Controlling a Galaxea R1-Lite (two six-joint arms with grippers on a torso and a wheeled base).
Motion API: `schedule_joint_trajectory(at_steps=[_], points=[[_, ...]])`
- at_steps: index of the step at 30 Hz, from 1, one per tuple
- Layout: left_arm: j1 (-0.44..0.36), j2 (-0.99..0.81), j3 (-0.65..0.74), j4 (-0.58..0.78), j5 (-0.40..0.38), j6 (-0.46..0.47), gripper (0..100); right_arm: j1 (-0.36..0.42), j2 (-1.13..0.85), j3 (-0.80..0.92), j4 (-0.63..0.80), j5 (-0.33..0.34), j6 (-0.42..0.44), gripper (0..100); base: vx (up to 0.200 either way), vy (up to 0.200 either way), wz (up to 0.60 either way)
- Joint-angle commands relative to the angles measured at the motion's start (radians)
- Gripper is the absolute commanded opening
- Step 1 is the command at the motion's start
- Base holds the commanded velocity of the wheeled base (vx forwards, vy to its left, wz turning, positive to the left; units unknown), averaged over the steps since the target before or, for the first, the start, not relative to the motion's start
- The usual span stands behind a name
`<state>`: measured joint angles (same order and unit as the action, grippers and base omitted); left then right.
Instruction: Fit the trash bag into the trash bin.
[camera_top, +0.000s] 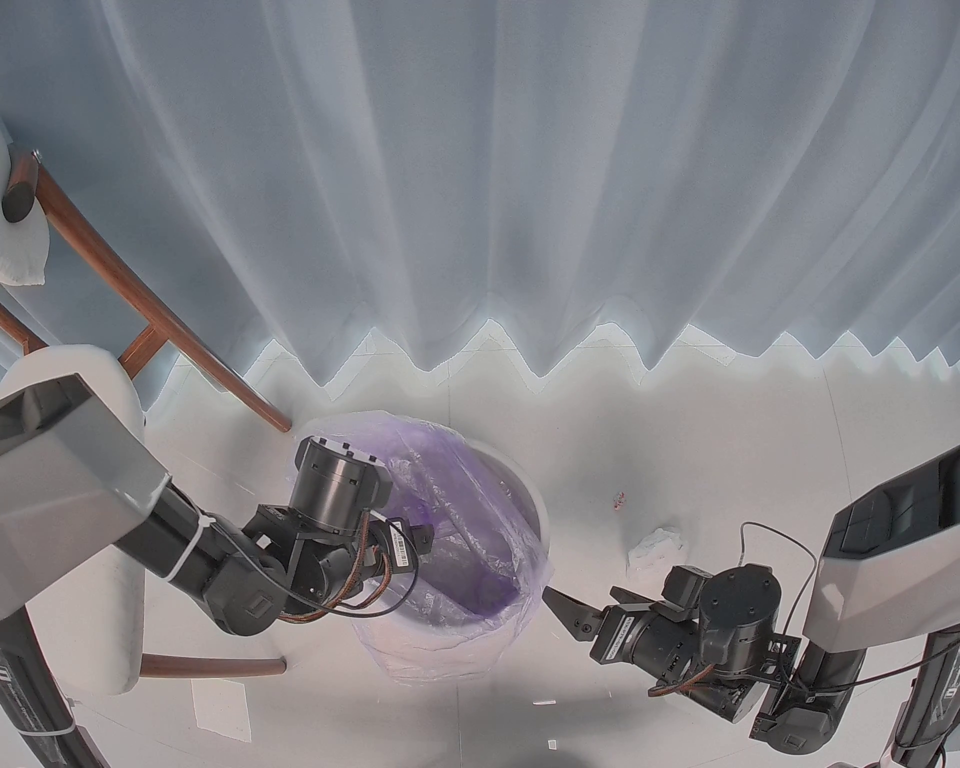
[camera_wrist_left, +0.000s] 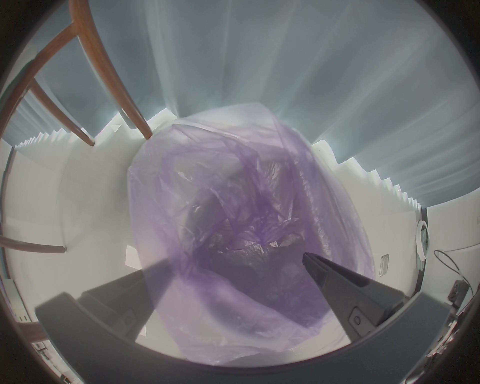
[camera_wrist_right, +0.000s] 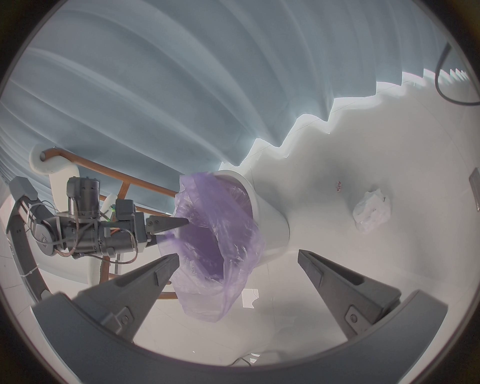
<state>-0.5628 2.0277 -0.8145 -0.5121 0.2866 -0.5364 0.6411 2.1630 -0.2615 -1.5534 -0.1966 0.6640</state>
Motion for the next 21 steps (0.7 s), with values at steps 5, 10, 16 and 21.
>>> schedule_joint_trajectory(at_steps=[5, 10, 16, 21], points=[[-0.048, -0.276, 0.084, 0.03, -0.003, 0.064, 100, 0.0, 0.006, 0.001, -0.017, -0.006, 0.002, 100, 0.0, 0.0, 0.0], [-0.043, -0.417, 0.233, 0.087, -0.01, 0.081, 100, -0.001, 0.026, -0.004, -0.017, -0.006, -0.001, 100, 0.0, 0.0, 0.0], [-0.046, -0.549, 0.275, 0.092, -0.033, 0.081, 100, -0.015, 0.041, -0.004, -0.017, -0.006, 0.008, 100, 0.0, 0.0, 0.0], [-0.069, -0.848, 0.317, 0.176, -0.254, -0.011, 100, -0.023, -0.022, 0.007, -0.017, -0.001, 0.019, 100, 0.0, 0.0, 0.0]])
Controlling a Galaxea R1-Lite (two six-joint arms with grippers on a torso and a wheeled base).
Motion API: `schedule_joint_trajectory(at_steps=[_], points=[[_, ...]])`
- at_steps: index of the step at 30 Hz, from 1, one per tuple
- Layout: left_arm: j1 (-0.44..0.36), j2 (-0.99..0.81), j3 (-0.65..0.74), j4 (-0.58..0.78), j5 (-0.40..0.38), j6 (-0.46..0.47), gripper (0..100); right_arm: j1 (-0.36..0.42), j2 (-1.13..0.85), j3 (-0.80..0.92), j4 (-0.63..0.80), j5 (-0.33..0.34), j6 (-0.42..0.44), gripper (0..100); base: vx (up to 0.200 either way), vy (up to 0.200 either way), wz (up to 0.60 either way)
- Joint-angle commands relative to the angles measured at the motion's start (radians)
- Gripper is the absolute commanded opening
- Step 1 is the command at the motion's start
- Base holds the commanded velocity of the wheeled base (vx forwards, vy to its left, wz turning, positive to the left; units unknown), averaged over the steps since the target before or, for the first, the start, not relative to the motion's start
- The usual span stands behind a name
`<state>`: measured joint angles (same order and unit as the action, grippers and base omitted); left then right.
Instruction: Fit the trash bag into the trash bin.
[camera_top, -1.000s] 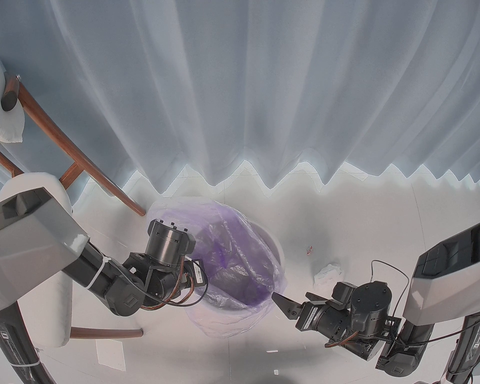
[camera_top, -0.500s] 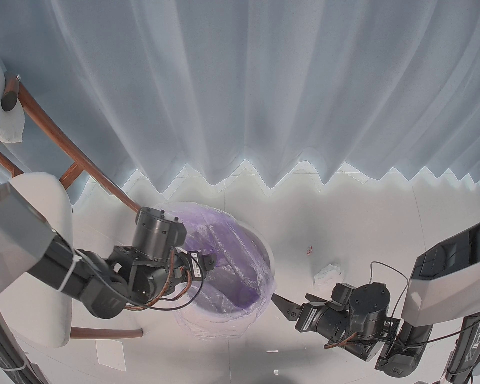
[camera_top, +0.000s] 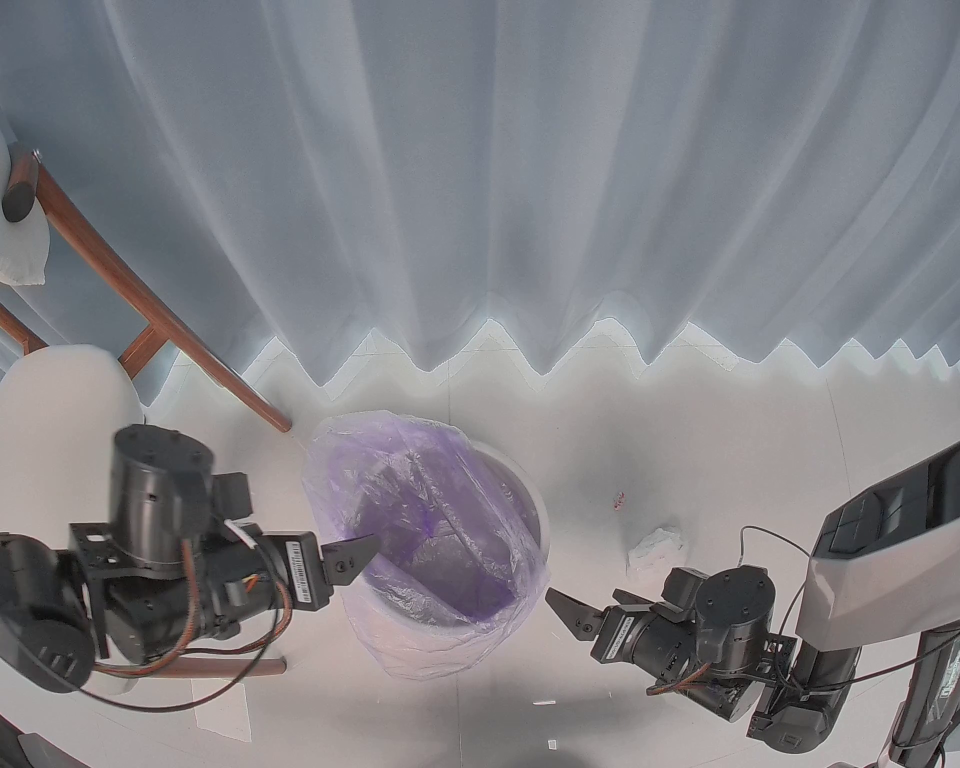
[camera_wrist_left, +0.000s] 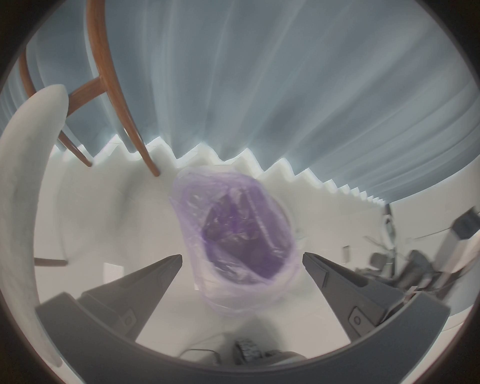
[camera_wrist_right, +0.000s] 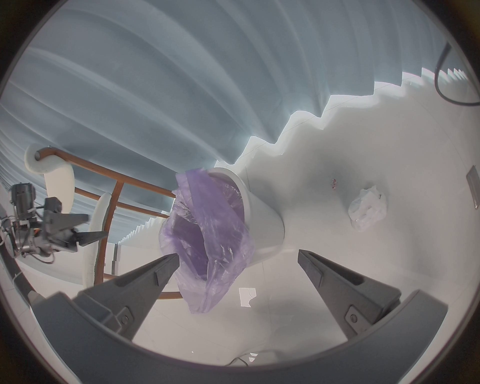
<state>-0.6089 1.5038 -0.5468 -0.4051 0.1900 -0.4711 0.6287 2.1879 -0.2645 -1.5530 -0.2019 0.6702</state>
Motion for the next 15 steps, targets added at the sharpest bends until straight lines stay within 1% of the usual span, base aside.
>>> schedule_joint_trajectory(at_steps=[1, 3, 5, 7, 8, 9, 11, 13, 15], points=[[-0.025, -0.386, 0.059, 0.095, -0.21, -0.133, 100, -0.009, -0.065, 0.011, -0.016, 0.004, 0.026, 100, 0.0, 0.0, 0.0], [-0.026, -0.475, 0.068, 0.123, -0.287, -0.247, 100, -0.009, -0.096, 0.022, -0.016, 0.004, 0.049, 100, 0.0, 0.0, 0.0], [-0.015, -0.527, 0.077, 0.124, -0.334, -0.368, 100, -0.012, -0.115, 0.051, -0.015, 0.006, 0.057, 100, 0.0, 0.0, 0.0], [-0.006, -0.534, 0.084, 0.118, -0.342, -0.423, 100, -0.015, -0.115, 0.067, -0.015, 0.007, 0.055, 100, 0.0, 0.0, 0.0], [-0.006, -0.534, 0.084, 0.118, -0.342, -0.423, 100, -0.015, -0.115, 0.067, -0.015, 0.007, 0.055, 100, 0.0, 0.0, 0.0], [0.038, -0.557, 0.096, 0.109, -0.36, -0.5, 100, -0.032, -0.115, 0.068, -0.012, 0.016, 0.037, 100, 0.0, 0.0, 0.0], [0.089, -0.593, 0.108, 0.103, -0.422, -0.575, 100, -0.055, -0.119, 0.05, -0.006, 0.026, -0.018, 100, 0.0, 0.0, 0.0], [0.143, -0.62, 0.111, 0.094, -0.474, -0.613, 100, -0.089, -0.117, 0.005, 0.03, 0.056, -0.097, 100, 0.0, 0.0, 0.0], [0.184, -0.633, 0.117, 0.101, -0.498, -0.609, 100, -0.115, -0.12, -0.059, 0.097, 0.085, -0.15, 100, 0.0, 0.0, 0.0]])
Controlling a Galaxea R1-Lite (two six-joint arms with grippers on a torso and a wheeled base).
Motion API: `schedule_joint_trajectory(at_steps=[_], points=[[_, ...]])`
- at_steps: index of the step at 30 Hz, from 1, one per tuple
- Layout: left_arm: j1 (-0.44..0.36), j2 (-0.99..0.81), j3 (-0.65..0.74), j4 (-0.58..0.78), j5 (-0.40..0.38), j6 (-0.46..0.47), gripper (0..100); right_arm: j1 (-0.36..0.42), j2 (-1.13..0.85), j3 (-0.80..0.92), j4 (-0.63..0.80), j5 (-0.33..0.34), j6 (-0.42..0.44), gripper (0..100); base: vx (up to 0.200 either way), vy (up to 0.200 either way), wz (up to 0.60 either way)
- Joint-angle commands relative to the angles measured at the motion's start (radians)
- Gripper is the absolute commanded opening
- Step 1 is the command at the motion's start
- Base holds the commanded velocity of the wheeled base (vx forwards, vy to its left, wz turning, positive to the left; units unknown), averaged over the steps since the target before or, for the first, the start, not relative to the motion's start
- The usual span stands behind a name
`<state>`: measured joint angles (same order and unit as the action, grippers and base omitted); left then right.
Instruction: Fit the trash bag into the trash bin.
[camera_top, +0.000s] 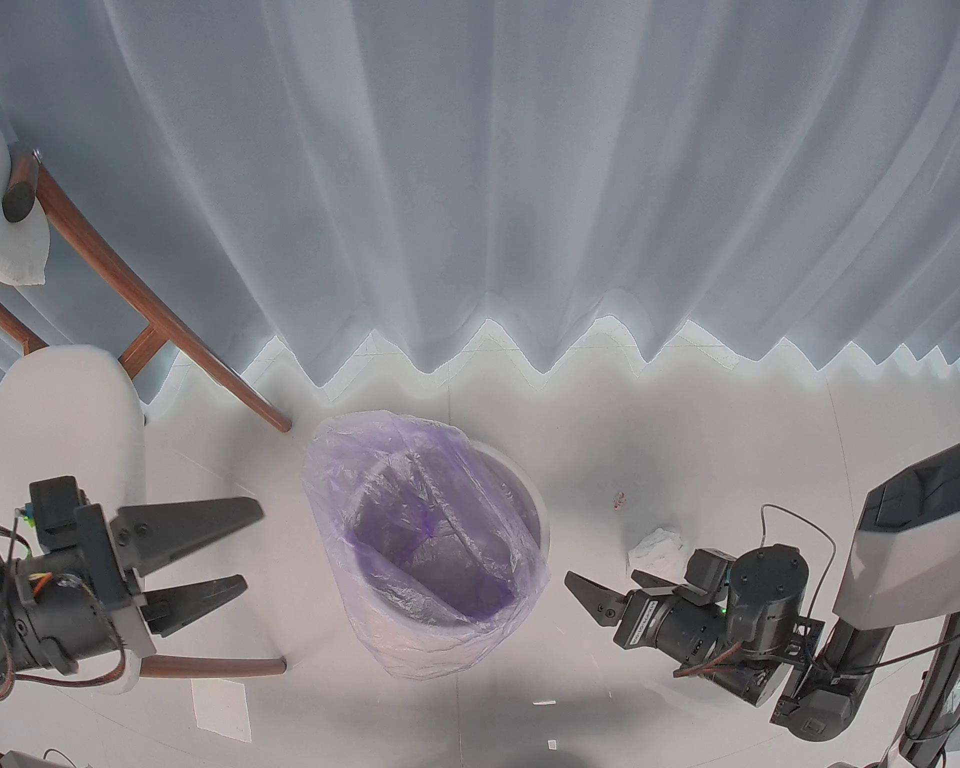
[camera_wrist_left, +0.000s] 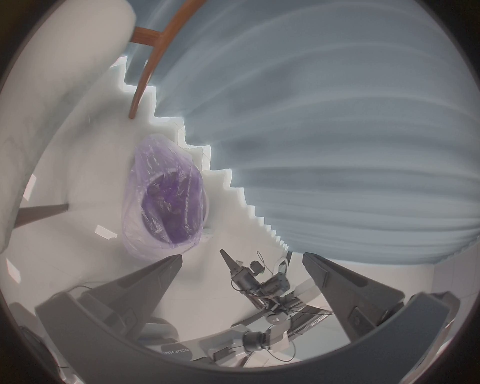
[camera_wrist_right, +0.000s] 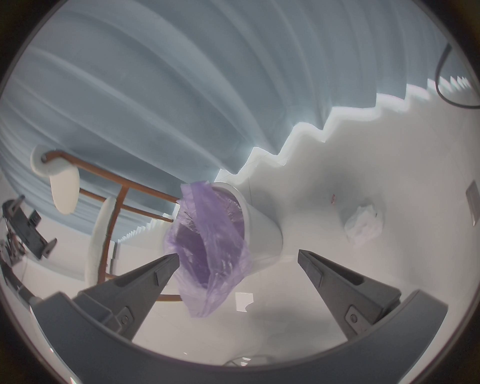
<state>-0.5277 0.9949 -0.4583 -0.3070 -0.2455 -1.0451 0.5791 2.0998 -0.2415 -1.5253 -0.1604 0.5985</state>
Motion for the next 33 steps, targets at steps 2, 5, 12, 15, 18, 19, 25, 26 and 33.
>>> schedule_joint_trajectory(at_steps=[2, 5, 12, 15, 18, 19, 25, 26, 33], points=[[0.121, -0.119, 0.029, 0.009, -0.064, -0.03, 100, -0.073, -0.041, -0.168, 0.154, 0.052, -0.121, 100, 0.0, 0.0, 0.0], [0.152, -0.117, 0.023, 0.008, -0.069, -0.006, 100, -0.082, -0.055, -0.306, 0.336, 0.052, -0.192, 100, 0.0, 0.0, 0.0], [0.265, -0.081, -0.028, 0.034, -0.067, 0.135, 100, -0.097, -0.03, -0.469, 0.459, 0.128, -0.37, 100, 0.0, 0.0, 0.0], [0.265, -0.081, -0.025, 0.066, -0.067, 0.217, 100, -0.097, -0.018, -0.492, 0.462, 0.205, -0.462, 100, 0.0, 0.0, 0.0], [0.265, -0.081, -0.028, 0.069, -0.07, 0.251, 100, -0.097, -0.003, -0.532, 0.471, 0.239, -0.479, 100, 0.0, 0.0, 0.0], [0.265, -0.081, -0.03, 0.069, -0.072, 0.251, 100, -0.097, 0.005, -0.536, 0.471, 0.24, -0.483, 100, 0.0, 0.0, 0.0], [0.265, -0.061, -0.04, 0.069, -0.075, 0.263, 100, -0.104, 0.075, -0.578, 0.47, 0.251, -0.554, 100, 0.0, 0.0, 0.0], [0.265, -0.055, -0.046, 0.069, -0.075, 0.272, 100, -0.104, 0.085, -0.584, 0.47, 0.251, -0.554, 100, 0.0, 0.0, 0.0], [0.265, -0.028, -0.068, 0.069, -0.078, 0.338, 100, -0.091, 0.115, -0.621, 0.471, 0.252, -0.556, 100, 0.0, 0.0, 0.0]])
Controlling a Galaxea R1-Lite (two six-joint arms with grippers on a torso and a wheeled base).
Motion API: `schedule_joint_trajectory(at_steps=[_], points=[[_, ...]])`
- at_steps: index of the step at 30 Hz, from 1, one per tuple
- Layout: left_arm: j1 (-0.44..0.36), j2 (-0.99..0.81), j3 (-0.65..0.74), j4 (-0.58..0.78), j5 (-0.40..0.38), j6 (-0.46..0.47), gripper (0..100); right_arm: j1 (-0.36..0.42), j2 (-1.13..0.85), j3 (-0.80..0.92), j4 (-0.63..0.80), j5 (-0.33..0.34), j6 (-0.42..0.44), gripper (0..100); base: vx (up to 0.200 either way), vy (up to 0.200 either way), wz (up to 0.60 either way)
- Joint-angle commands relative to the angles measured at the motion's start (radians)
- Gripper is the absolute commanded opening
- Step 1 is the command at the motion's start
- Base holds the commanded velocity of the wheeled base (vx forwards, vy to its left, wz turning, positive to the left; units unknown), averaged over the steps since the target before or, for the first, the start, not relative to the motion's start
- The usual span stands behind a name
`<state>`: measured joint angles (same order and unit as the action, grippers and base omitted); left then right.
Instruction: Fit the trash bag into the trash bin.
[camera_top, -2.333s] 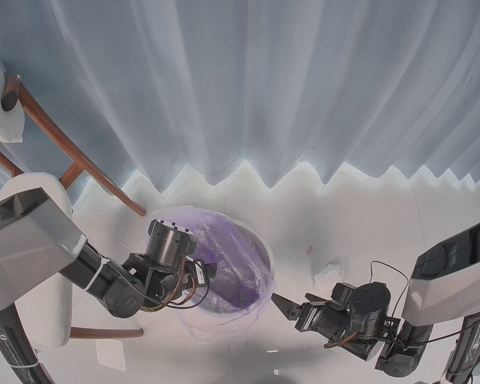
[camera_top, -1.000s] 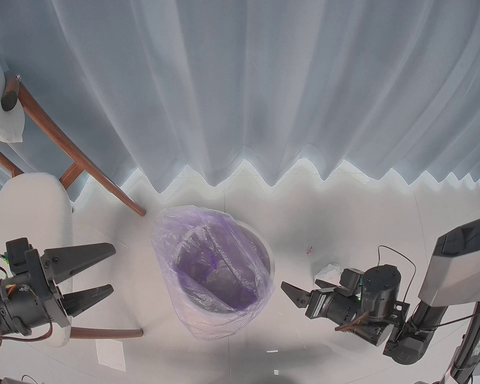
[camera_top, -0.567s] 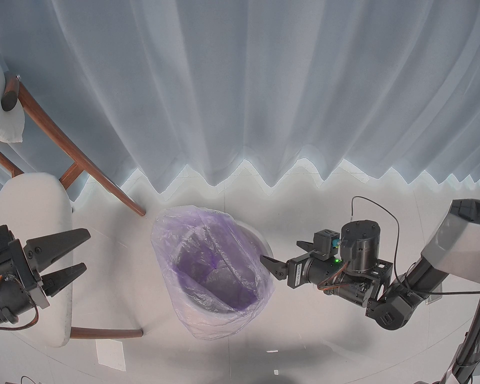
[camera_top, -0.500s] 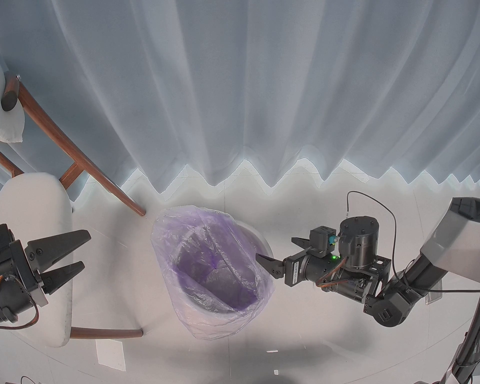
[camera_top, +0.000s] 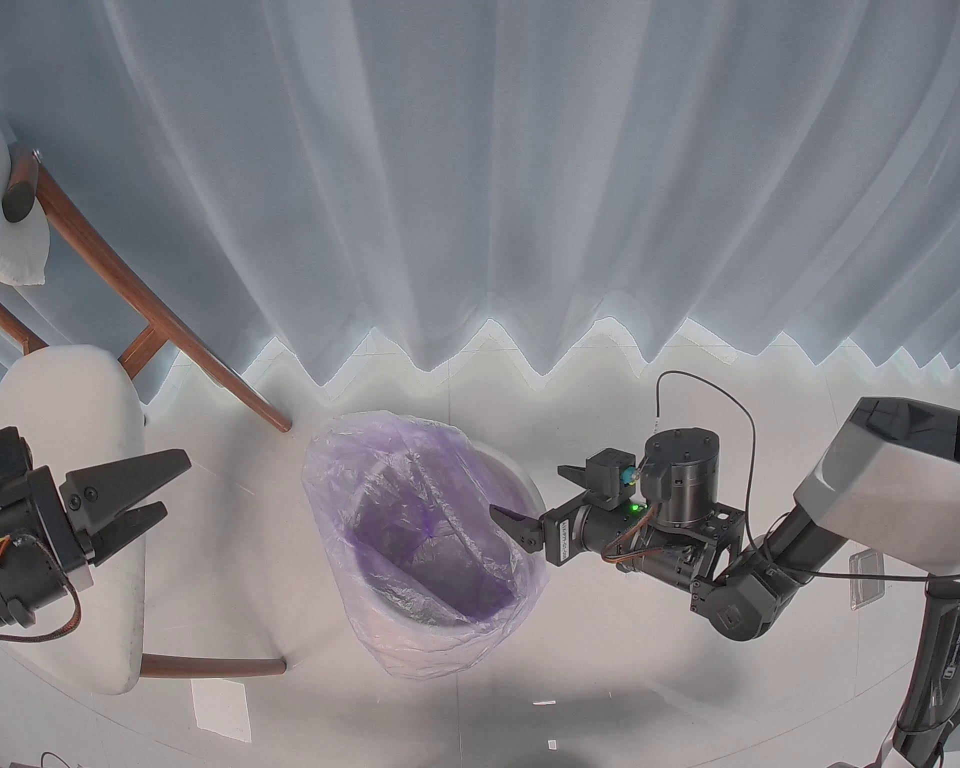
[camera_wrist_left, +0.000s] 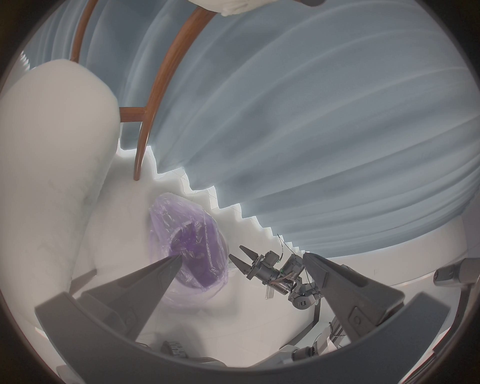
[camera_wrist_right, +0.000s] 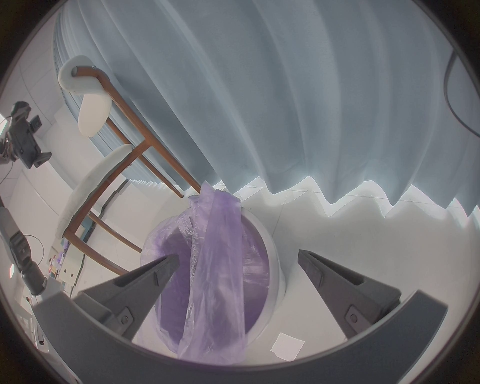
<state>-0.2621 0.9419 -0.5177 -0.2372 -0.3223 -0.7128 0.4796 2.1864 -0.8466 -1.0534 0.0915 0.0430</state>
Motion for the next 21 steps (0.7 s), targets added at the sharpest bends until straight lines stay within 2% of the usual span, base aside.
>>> schedule_joint_trajectory(at_steps=[1, 12, 13, 21], points=[[0.001, 0.029, -0.005, -0.001, -0.001, 0.018, 100, 0.021, 0.039, -0.008, -0.004, 0.001, 0.0, 100, 0.0, 0.0, 0.0], [0.001, 0.035, -0.004, -0.001, -0.001, 0.019, 100, 0.053, 0.076, -0.009, -0.014, -0.003, -0.002, 100, 0.0, 0.0, 0.0], [0.001, 0.037, -0.005, -0.002, -0.003, 0.019, 100, 0.053, 0.076, -0.009, -0.014, -0.003, -0.002, 0, 0.0, 0.0, 0.0], [0.017, 0.052, -0.007, -0.004, -0.003, 0.018, 100, 0.036, 0.118, -0.02, -0.059, -0.006, -0.002, 0, 0.0, 0.0, 0.0]])
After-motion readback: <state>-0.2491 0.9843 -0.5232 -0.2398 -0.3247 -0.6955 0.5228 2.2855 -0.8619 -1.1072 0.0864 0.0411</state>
